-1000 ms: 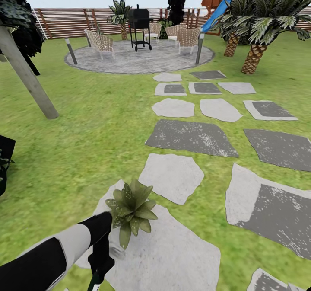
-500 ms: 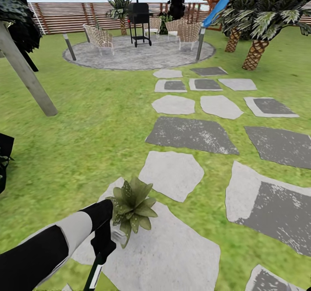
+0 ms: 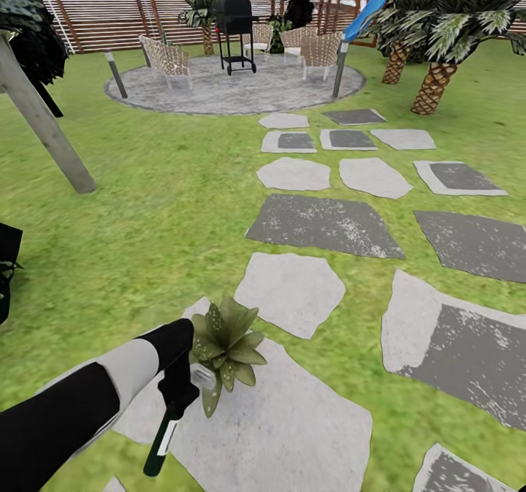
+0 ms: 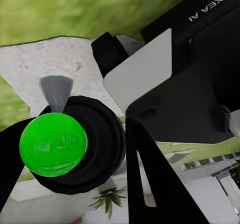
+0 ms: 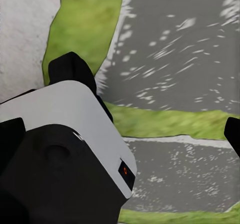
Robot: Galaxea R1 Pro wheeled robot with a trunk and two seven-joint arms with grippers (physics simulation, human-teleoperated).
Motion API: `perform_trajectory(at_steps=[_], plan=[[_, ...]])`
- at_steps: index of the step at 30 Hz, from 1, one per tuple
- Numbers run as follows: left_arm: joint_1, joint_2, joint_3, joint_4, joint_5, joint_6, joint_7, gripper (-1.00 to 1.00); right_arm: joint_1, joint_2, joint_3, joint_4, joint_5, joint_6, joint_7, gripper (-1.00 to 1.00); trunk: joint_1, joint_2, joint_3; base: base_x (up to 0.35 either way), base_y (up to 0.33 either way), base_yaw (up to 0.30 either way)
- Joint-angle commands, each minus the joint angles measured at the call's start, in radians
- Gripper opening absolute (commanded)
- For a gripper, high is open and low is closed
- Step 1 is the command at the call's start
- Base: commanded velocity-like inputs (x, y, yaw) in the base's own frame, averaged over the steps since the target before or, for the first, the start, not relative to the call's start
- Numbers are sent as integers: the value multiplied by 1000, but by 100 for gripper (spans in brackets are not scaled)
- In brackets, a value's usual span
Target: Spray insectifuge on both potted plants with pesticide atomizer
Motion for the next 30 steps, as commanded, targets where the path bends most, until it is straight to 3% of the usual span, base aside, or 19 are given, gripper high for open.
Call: perform_trajectory(at_steps=[1, 19, 30], plan=[[-2, 0, 3, -1, -10, 5, -8, -100, -1, 0, -1, -1, 9, 2, 10, 100, 0, 0, -1, 0, 0, 0], [37, 5, 0, -1, -13, 4, -8, -100, -1, 0, -1, -1, 9, 2, 10, 100, 0, 0, -1, 0, 0, 0], [37, 6, 1, -1, -13, 4, -6, -100, -1, 0, -1, -1, 9, 2, 10, 100, 27, -49, -23, 0, 0, 0]])
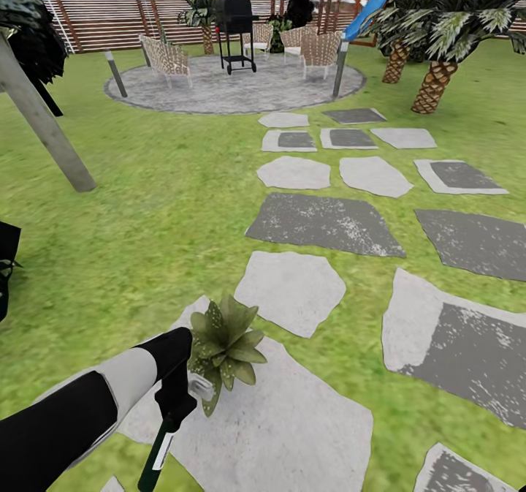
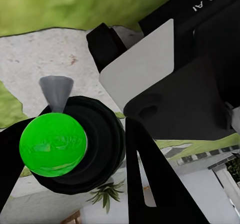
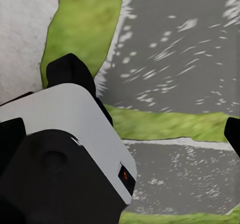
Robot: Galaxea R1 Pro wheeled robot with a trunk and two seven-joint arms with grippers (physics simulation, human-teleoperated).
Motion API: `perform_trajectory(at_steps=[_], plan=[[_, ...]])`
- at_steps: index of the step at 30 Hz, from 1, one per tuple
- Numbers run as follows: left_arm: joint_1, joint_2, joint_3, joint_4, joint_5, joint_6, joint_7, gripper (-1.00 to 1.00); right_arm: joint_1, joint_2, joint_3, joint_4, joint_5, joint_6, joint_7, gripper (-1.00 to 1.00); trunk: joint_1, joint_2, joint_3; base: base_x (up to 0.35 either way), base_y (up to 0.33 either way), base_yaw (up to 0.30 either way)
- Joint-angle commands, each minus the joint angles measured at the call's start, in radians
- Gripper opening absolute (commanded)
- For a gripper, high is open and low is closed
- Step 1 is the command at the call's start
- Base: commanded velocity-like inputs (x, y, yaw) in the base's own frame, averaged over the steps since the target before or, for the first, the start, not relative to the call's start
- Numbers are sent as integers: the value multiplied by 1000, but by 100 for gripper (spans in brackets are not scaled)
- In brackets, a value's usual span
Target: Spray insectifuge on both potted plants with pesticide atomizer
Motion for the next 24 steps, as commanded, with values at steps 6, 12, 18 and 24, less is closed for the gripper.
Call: perform_trajectory(at_steps=[6, 12, 18, 24], plan=[[-1, 0, 2, -1, -11, 5, -8, -100, -1, 0, -1, -1, 9, 2, 10, 100, 15, -29, -13, 0, 0, 0], [36, 2, 2, -1, -12, 5, -8, -100, -1, 0, -1, -1, 9, 2, 10, 100, 15, -29, -13, 0, 0, 0], [41, 2, 2, -1, -12, 5, -5, -100, -1, 0, -1, -1, 9, 2, 10, 100, 15, -29, -13, 0, 0, 0], [-27, 2, 3, -1, -12, 5, -3, -100, -1, 0, -1, -1, 9, 2, 10, 100, 15, -29, -13, 0, 0, 0]])
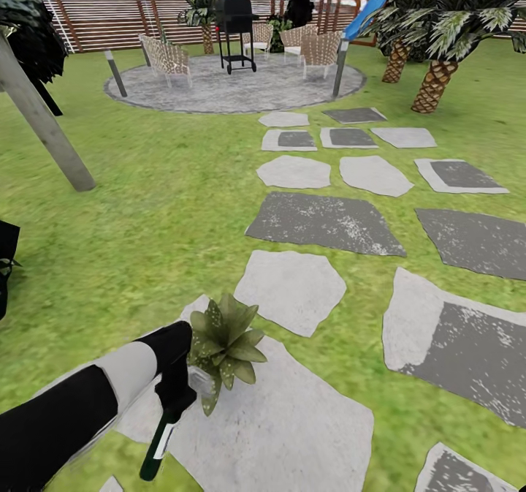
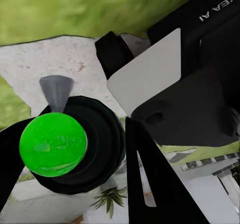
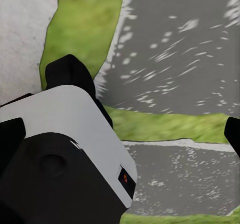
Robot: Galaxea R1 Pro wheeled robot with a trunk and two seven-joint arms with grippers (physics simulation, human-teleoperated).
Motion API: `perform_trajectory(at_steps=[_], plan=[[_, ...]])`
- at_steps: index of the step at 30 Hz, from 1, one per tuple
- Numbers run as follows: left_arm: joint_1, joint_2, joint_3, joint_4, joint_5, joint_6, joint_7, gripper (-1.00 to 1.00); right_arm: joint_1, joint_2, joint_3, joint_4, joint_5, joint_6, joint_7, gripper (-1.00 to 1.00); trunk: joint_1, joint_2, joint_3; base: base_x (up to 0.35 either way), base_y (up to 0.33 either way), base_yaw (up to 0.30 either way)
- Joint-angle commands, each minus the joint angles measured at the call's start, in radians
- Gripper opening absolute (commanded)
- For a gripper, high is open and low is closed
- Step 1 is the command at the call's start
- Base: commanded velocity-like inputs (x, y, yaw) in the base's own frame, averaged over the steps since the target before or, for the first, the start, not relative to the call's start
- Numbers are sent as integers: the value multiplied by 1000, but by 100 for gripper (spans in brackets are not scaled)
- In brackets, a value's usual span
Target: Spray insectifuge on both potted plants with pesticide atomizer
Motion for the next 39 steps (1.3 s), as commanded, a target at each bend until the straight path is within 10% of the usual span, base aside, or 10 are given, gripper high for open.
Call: perform_trajectory(at_steps=[1, 7, 39], plan=[[-12, 0, 3, -1, -10, 6, -9, -100, -1, 0, -1, -1, 9, 2, 10, 100, 0, 0, -1, 0, 0, 0], [-84, -3, 3, -1, -10, 6, -11, -100, -1, 0, -1, -1, 9, 2, 11, 100, 0, 0, -1, 0, 0, 0], [10, -2, 11, -1, -7, 6, -13, -100, -1, 0, -2, -1, 8, 2, 12, 100, -23, 42, 18, 0, 0, 0]])
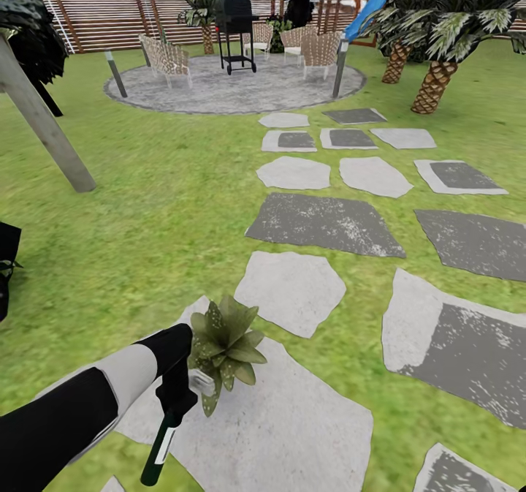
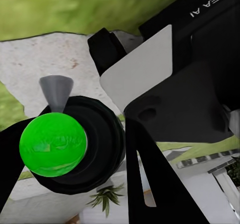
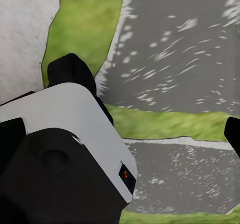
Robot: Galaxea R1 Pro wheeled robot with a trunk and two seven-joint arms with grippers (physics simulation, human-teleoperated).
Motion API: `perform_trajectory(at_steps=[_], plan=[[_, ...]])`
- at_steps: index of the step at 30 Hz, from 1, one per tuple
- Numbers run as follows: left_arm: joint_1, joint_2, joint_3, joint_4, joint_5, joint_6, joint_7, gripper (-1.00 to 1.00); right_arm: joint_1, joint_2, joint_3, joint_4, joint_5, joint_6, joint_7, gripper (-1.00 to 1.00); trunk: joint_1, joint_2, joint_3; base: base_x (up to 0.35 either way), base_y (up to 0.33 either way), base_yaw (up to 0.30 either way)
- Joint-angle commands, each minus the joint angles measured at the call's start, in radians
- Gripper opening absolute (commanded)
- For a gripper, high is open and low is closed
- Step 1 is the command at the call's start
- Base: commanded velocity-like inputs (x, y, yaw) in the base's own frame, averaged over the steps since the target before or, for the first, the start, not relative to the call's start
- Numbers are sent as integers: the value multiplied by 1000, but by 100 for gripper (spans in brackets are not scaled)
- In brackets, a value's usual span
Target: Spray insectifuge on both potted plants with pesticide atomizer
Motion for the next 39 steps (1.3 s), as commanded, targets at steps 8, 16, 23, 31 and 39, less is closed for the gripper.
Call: perform_trajectory(at_steps=[8, 16, 23, 31, 39], plan=[[0, -1, 4, -1, -11, 5, -9, -100, -1, 0, -2, -1, 10, 2, 11, 100, -31, 56, 32, 0, 0, 0], [0, -1, 4, -1, -6, 5, -10, -100, -1, 0, -2, -1, 11, 2, 11, 100, -62, 112, 70, 0, 0, 0], [1, -1, 5, 1, -5, 5, -10, -100, -1, 0, -2, -1, 11, 2, 10, 100, -88, 161, 103, 0, 0, 0], [37, 0, 5, 3, -4, 5, -10, -100, -1, 0, -1, -1, 11, 2, 8, 100, -119, 217, 140, 0, 0, 0], [43, 0, 6, 3, -3, 5, -11, -100, -1, 0, -1, -1, 12, 2, 6, 100, -138, 252, 167, 0, 0, 0]])
